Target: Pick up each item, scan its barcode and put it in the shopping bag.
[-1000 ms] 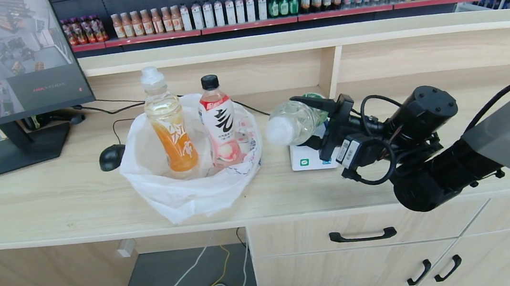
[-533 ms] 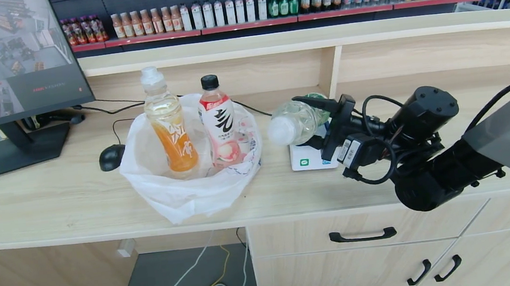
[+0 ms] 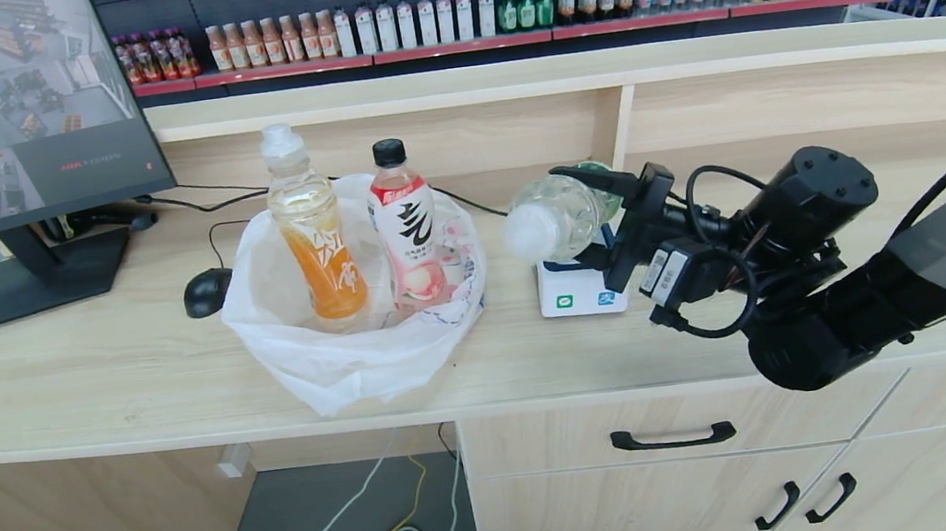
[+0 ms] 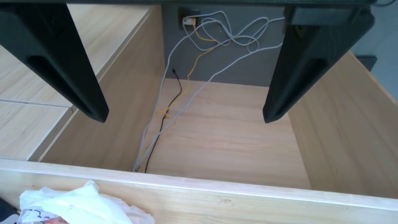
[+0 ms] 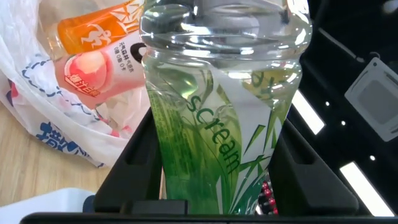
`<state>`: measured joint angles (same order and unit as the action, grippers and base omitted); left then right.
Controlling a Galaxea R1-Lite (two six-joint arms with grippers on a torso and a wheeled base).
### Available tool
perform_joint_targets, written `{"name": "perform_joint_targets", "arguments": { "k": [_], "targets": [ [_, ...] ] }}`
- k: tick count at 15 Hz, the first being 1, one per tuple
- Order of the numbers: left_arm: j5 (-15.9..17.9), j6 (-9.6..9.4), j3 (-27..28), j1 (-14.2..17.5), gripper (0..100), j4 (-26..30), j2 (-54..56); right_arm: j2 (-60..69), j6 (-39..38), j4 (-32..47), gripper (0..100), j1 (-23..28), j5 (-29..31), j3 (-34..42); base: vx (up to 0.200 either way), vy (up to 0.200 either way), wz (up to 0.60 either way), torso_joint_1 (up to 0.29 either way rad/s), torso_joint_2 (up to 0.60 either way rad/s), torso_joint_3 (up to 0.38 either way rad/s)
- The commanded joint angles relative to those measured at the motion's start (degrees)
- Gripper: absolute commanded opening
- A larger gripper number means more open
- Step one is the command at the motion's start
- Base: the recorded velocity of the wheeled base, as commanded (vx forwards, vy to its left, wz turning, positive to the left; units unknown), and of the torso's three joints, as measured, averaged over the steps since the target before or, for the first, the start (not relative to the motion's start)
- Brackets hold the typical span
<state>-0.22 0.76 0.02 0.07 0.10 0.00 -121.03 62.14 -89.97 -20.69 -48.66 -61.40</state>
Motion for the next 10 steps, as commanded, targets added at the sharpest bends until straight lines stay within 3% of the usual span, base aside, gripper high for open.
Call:
{"name": "perform_joint_targets", "arguments": {
  "k": [1,5,10],
  "targets": [
    [-0.04,0.04,-0.02,0.01,100,-0.01,0.0,5.54,-0.35,-0.03,0,-0.14,-0.03,3.66,0.0,0.0,0.0,0.0,0.0,0.0],
    [-0.04,0.04,-0.02,0.01,100,-0.01,0.0,14.33,-5.71,-0.03,0,-1.99,1.12,7.26,0.0,0.0,0.0,0.0,0.0,0.0],
    [-0.04,0.04,-0.02,0.01,100,-0.01,0.0,23.73,-17.14,-0.03,0,-6.03,13.6,10.95,0.0,0.0,0.0,0.0,0.0,0.0]
  ]
}}
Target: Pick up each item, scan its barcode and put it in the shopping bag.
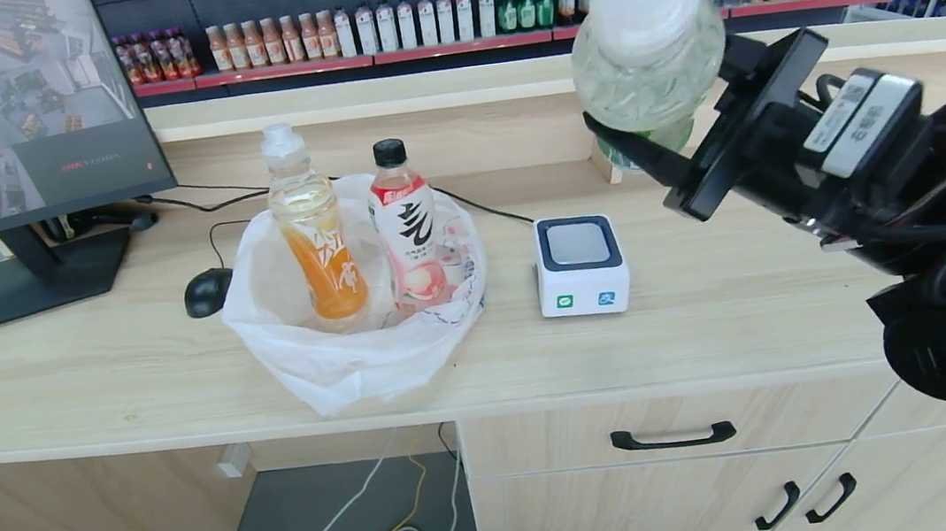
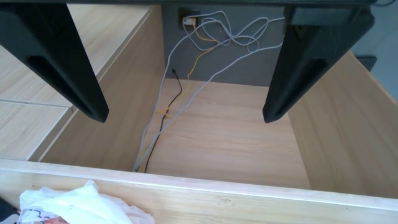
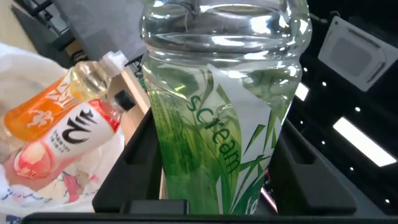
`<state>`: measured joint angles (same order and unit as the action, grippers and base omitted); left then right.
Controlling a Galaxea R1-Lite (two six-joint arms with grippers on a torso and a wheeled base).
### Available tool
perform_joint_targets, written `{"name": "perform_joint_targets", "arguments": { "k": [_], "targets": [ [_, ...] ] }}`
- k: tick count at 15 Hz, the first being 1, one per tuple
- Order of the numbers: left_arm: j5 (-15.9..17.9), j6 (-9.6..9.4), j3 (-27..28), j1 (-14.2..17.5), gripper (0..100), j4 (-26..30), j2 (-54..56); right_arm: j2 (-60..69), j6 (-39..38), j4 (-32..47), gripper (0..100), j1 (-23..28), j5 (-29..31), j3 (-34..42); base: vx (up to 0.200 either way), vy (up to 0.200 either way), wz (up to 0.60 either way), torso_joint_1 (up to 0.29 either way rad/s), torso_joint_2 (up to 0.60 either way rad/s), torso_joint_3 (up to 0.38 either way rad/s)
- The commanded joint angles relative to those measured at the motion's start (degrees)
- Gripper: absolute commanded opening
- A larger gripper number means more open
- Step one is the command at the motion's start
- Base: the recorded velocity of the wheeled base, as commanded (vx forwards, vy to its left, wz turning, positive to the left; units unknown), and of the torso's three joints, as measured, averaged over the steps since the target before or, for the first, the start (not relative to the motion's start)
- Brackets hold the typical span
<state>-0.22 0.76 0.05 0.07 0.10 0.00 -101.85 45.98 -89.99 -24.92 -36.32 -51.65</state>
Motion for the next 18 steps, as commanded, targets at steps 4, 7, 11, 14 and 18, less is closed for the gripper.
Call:
{"name": "perform_joint_targets", "arguments": {
  "k": [4,7,11,14,18],
  "targets": [
    [-0.04,0.04,-0.05,0.01,100,-0.01,0.0,9.66,-9.07,-0.01,0,-6.99,15.4,11.05,0.0,0.0,0.0,0.0,0.0,0.0],
    [-0.04,0.04,-0.05,0.01,100,-0.01,0.0,14.23,-14.43,-0.01,0,-7.25,20.93,20.36,0.0,0.0,0.0,0.0,0.0,0.0],
    [-0.04,0.04,-0.05,0.01,100,-0.01,0.0,18.09,-28.58,-0.01,0,-14.98,39.74,27.39,0.0,0.0,0.0,0.0,0.0,0.0],
    [-0.04,0.04,-0.05,0.01,100,-0.01,0.0,18.27,-34.03,-0.01,0,-17.89,47.65,30.82,0.0,0.0,0.0,0.0,0.0,0.0],
    [-0.04,-0.05,0.04,0.01,100,-0.01,0.0,17.21,-37.9,-0.01,0,-19.12,47.83,33.37,0.0,0.0,0.0,0.0,0.0,0.0]
  ]
}}
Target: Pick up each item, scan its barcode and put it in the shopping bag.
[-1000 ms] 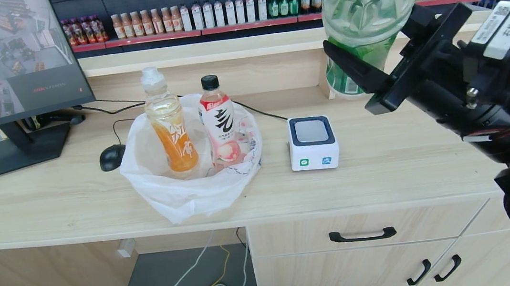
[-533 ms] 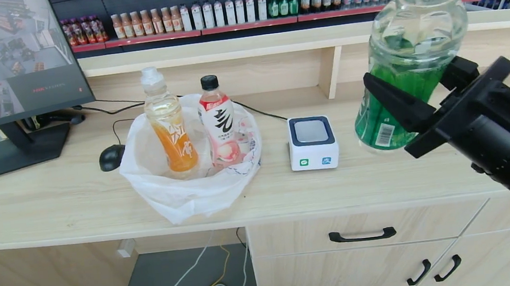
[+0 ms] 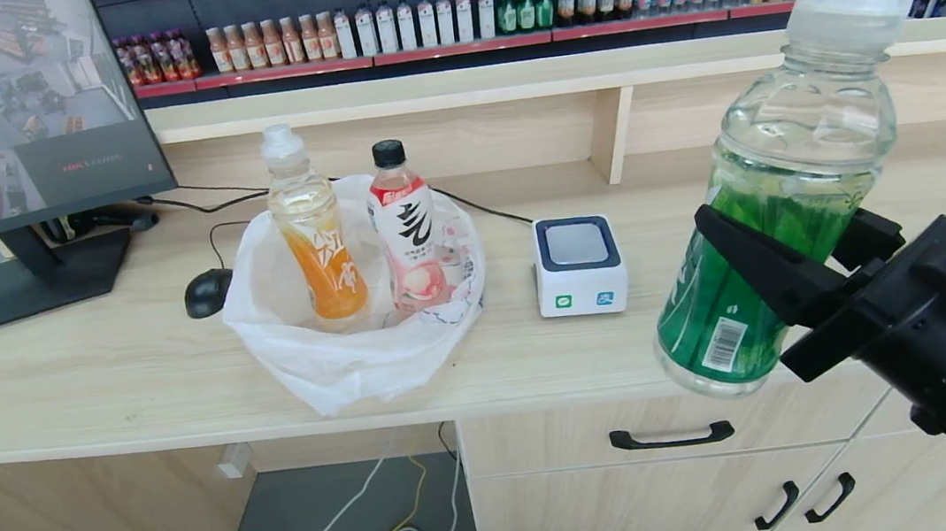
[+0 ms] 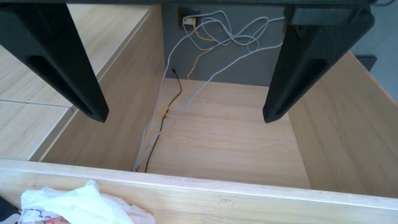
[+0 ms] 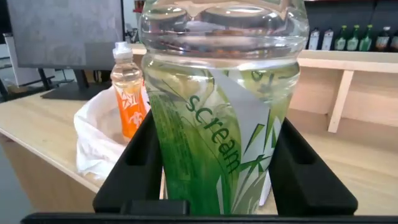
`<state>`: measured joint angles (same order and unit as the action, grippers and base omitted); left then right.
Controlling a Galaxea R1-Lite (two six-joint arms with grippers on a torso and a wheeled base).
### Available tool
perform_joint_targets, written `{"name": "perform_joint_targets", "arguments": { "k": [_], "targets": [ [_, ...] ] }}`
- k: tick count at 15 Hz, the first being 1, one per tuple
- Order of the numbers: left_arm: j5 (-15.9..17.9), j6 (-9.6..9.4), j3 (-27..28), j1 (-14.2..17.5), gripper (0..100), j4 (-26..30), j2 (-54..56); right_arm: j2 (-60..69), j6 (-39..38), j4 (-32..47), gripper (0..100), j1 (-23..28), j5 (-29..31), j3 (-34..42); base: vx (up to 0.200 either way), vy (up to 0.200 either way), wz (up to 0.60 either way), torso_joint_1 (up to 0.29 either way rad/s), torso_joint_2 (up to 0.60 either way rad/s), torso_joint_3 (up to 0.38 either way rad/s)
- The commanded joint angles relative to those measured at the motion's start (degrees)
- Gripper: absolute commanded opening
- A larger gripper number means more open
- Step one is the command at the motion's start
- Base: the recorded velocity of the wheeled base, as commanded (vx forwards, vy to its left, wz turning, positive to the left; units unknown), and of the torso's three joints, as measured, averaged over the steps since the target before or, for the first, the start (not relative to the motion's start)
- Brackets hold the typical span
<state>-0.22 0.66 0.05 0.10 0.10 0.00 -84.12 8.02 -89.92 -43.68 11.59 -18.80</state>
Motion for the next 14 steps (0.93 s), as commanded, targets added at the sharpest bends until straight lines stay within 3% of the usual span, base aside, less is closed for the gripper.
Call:
{"name": "perform_joint_targets", "arguments": {
  "k": [1,14],
  "targets": [
    [0.04,-0.04,-0.05,-0.01,100,-0.01,0.0,-0.35,-0.73,-0.08,0,-0.35,-0.08,0.52,0.0,0.0,0.0,0.0,0.0,0.0],
    [-0.04,0.13,0.04,-0.01,100,-0.01,0.0,0.71,-2.75,-0.08,0,-0.35,-0.08,-0.01,-0.015,0.0,0.0,0.0,0.0,0.0]
  ]
}}
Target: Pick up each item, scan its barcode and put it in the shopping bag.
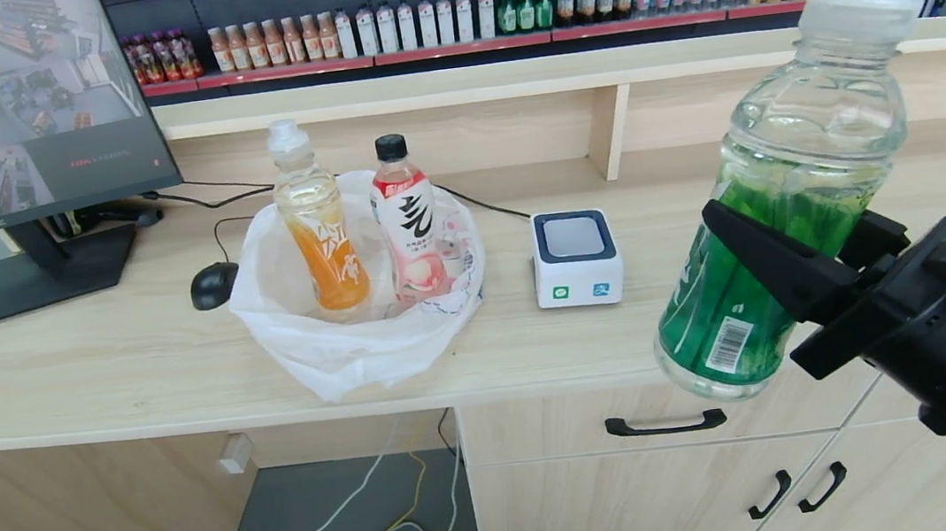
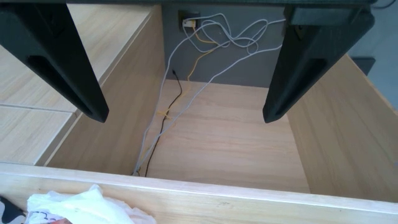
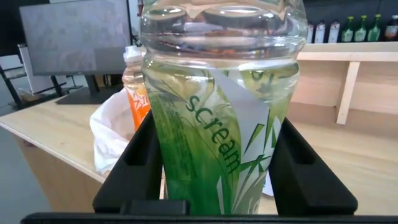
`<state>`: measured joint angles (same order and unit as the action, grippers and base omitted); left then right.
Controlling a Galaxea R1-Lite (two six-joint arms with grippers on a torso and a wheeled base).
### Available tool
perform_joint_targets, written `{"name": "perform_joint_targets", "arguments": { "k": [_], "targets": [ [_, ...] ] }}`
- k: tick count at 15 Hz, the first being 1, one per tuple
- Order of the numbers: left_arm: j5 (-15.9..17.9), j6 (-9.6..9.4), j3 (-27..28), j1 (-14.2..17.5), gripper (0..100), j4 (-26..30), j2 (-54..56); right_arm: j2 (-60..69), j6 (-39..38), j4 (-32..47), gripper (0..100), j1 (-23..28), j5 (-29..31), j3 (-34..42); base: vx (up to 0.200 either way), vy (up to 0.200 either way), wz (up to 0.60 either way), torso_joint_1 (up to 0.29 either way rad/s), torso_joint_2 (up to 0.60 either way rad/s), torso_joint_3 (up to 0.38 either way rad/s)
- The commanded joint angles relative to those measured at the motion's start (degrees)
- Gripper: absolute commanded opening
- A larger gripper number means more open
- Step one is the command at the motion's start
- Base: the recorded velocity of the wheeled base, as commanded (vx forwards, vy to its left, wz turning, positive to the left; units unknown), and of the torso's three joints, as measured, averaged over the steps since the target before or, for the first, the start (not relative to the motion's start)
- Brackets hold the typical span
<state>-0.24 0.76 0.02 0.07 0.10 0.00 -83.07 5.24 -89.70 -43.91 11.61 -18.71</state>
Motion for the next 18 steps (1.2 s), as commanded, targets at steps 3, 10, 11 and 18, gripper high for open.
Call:
{"name": "perform_joint_targets", "arguments": {
  "k": [3,10,11,18],
  "targets": [
    [-0.02,0.3,-0.02,0.01,100,-0.01,0.0,-0.34,-0.06,-0.3,0,-0.12,-0.09,-0.36,0.0,0.2,0.0,0.002,0.0,0.002],
    [-0.02,0.39,0.06,0.01,100,-0.01,0.0,-0.43,0.03,-0.3,0,0.23,-0.09,-0.45,0.0,0.2,0.0,0.004,0.0,0.002],
    [-0.02,0.47,-0.02,0.01,100,-0.01,0.0,-0.96,0.03,-0.3,0,0.23,-0.09,-0.71,0.0,0.2,0.0,0.012,0.0,0.002],
    [-0.02,0.47,0.06,0.01,100,-0.01,0.0,-4.65,0.03,-0.3,0,3.39,-0.09,-3.08,0.0,0.2,0.0,0.0,0.0,0.001]
  ]
}}
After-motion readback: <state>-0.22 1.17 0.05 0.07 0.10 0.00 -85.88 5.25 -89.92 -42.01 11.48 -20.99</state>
